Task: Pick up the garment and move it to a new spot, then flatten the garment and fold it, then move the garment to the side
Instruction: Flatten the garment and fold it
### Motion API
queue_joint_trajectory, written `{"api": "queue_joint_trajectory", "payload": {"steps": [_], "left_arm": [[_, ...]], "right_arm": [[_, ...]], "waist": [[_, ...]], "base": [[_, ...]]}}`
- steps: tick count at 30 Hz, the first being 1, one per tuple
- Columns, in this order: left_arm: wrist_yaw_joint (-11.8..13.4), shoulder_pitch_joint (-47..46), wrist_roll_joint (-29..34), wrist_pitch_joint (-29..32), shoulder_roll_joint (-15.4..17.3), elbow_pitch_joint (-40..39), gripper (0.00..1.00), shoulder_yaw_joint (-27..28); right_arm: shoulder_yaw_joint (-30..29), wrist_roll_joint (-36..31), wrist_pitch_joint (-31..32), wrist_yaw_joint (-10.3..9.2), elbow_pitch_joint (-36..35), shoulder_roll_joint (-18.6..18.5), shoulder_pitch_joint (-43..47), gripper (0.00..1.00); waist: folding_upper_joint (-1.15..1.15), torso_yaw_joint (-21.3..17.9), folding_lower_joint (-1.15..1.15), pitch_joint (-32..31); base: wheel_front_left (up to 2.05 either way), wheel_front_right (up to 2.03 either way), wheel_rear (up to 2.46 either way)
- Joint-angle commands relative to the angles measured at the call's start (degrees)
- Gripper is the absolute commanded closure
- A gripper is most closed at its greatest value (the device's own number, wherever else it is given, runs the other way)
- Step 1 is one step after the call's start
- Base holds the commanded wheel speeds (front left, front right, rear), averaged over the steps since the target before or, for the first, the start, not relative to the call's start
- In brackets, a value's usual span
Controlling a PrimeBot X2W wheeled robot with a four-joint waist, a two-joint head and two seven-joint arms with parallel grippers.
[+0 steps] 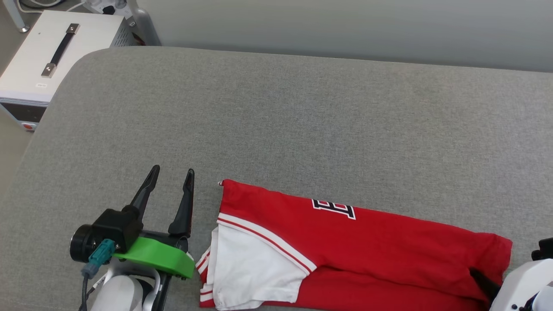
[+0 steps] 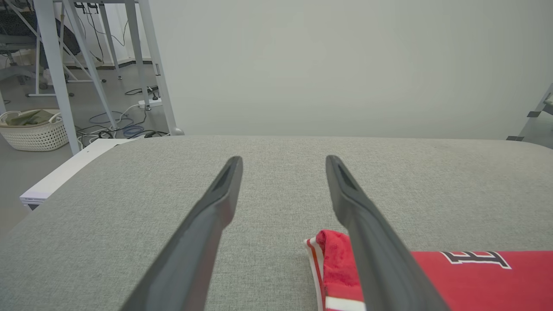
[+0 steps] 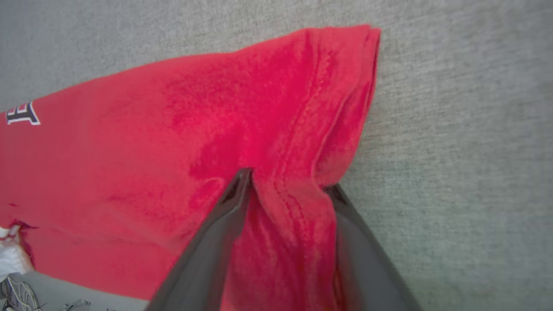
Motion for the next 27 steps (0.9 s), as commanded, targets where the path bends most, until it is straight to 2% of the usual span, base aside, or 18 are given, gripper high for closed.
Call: {"api": "queue_joint_trajectory", "payload": {"steps": [1, 10, 21, 27], "left_arm": [[-0.32, 0.84, 0.51, -0.33, -0.53, 0.36, 0.0, 0.38], [-1.39, 1.46, 1.63, -0.33, -1.85, 1.41, 0.0, 1.56], [-1.91, 2.43, 2.15, -0.34, -2.67, 2.6, 0.0, 1.95], [-2.04, 3.59, 1.99, -0.34, -3.52, 3.39, 0.0, 1.89]], "right_arm": [[1.66, 0.73, -0.25, 0.06, 1.75, 1.3, 0.21, 1.0], [-0.12, 0.35, -6.08, 0.06, 2.36, -3.88, -0.08, 1.0], [-5.33, -1.85, -10.38, 0.06, 5.8, -11.57, -0.21, 1.0], [-4.2, -1.34, -11.1, 0.06, 5.36, -11.94, 0.42, 1.0]], "waist": [[0.0, -0.34, 0.0, -0.35], [0.0, -1.89, 0.0, -2.19], [0.0, -2.98, 0.0, -4.82], [0.0, -3.35, 0.0, -7.1]], "base": [[0.0, 0.0, 0.0], [0.0, 0.0, 0.0], [0.0, 0.0, 0.0], [0.0, 0.0, 0.0]]}}
